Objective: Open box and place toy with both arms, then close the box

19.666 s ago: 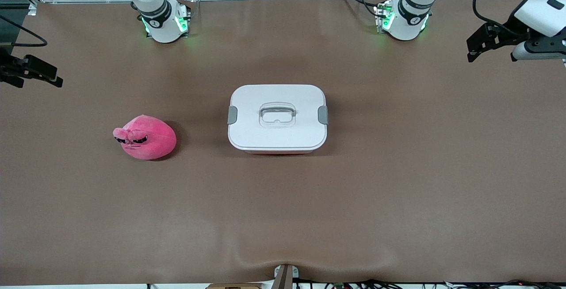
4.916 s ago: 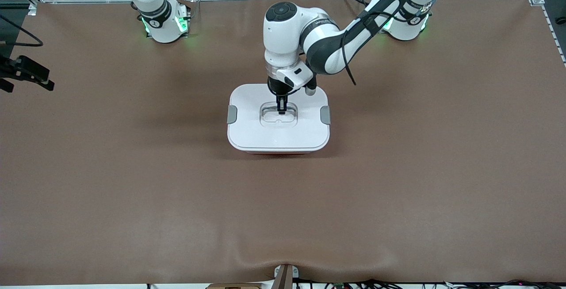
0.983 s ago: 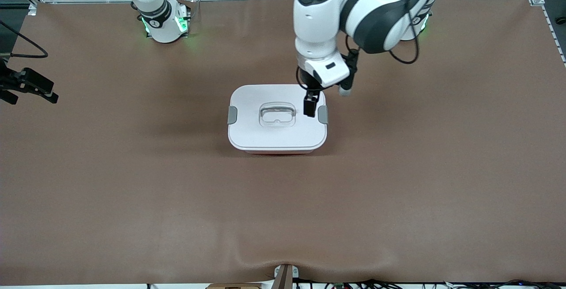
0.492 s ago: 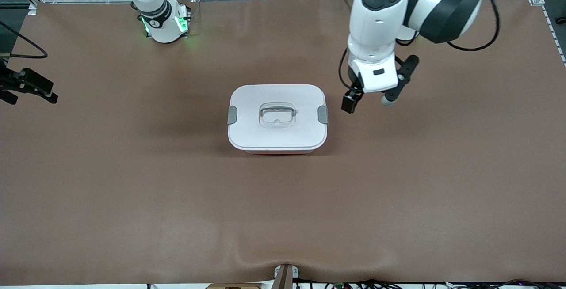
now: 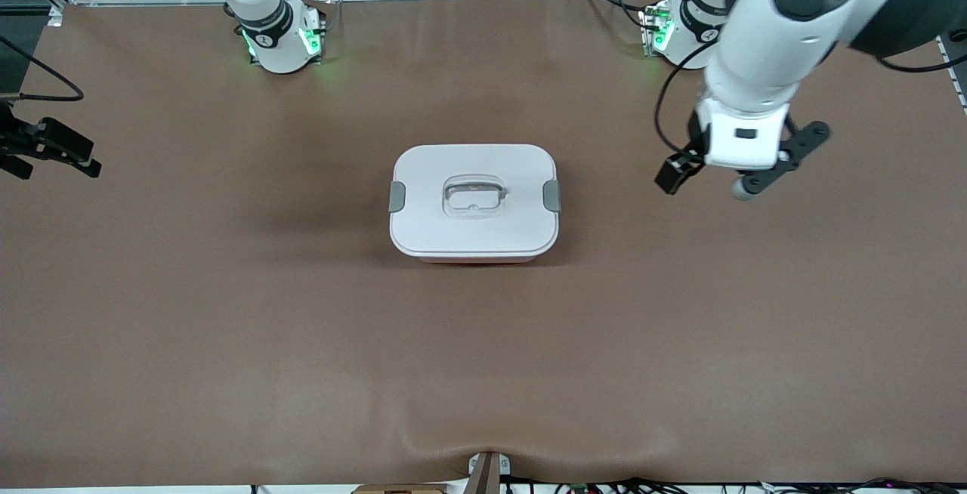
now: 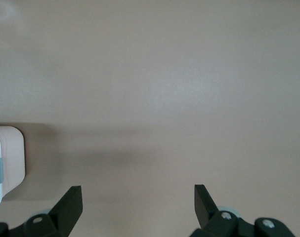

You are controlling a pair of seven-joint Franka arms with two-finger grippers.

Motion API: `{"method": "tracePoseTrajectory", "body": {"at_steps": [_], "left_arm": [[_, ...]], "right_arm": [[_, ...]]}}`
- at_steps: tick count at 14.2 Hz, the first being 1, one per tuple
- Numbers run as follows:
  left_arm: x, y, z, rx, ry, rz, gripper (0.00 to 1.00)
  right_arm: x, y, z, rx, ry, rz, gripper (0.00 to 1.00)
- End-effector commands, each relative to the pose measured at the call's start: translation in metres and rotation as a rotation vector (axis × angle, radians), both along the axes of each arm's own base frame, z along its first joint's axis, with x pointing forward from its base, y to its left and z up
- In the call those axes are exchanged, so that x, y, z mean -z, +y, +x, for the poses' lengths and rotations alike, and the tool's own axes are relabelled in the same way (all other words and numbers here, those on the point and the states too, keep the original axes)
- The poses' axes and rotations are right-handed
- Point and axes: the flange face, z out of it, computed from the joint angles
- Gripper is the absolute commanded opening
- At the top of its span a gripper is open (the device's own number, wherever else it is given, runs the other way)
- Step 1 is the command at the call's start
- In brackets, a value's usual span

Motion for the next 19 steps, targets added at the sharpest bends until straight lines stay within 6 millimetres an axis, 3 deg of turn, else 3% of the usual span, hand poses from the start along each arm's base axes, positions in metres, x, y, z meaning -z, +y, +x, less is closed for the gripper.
{"method": "tracePoseTrajectory", "body": {"at_steps": [1, 4, 8, 13, 15, 19], "left_arm": [[-0.029, 0.039, -0.003, 0.101, 0.031, -0.012, 1.0], [-0.05, 0.096, -0.012, 0.146, 0.047, -0.059, 1.0], [-0.07, 0.14, -0.023, 0.272, 0.061, -0.086, 1.0], [-0.087, 0.16, -0.042, 0.538, 0.08, -0.081, 1.0], [-0.088, 0.161, -0.054, 0.553, 0.087, -0.079, 1.0], [-0.092, 0.171, -0.058, 0.616, 0.09, -0.053, 1.0]], "right_arm": [[-0.002, 0.002, -0.001, 0.009, 0.0, -0.001, 1.0], [-0.001, 0.003, -0.001, 0.005, 0.003, 0.0, 1.0], [-0.001, 0.001, -0.003, 0.007, 0.024, -0.002, 1.0], [-0.001, -0.004, -0.006, 0.015, 0.039, -0.016, 1.0], [-0.001, -0.005, -0.007, 0.017, 0.047, -0.016, 1.0], [-0.001, -0.005, -0.009, 0.017, 0.064, -0.013, 1.0]]}}
